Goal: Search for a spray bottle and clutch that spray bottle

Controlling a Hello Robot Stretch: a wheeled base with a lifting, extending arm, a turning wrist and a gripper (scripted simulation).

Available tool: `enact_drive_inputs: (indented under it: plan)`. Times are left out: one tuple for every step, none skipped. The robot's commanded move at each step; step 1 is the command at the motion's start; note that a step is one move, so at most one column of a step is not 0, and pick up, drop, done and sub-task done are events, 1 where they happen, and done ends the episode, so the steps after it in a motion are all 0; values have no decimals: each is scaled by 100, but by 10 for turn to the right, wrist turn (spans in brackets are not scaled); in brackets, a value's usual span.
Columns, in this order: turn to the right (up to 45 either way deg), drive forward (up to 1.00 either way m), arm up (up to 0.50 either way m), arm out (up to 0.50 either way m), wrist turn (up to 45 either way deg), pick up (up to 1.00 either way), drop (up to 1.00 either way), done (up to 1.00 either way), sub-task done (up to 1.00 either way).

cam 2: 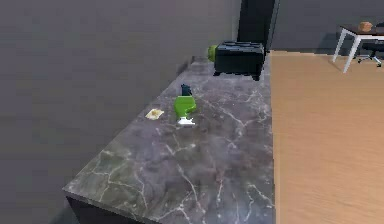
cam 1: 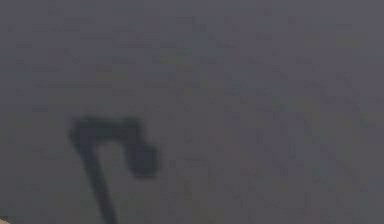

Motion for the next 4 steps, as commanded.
enact_drive_inputs:
  plan:
    - [0,0,38,0,0,0,0,0,0]
    - [0,0,0,42,0,0,0,0,0]
    - [0,0,0,0,450,0,0,0,0]
    - [0,0,0,0,450,0,0,0,0]
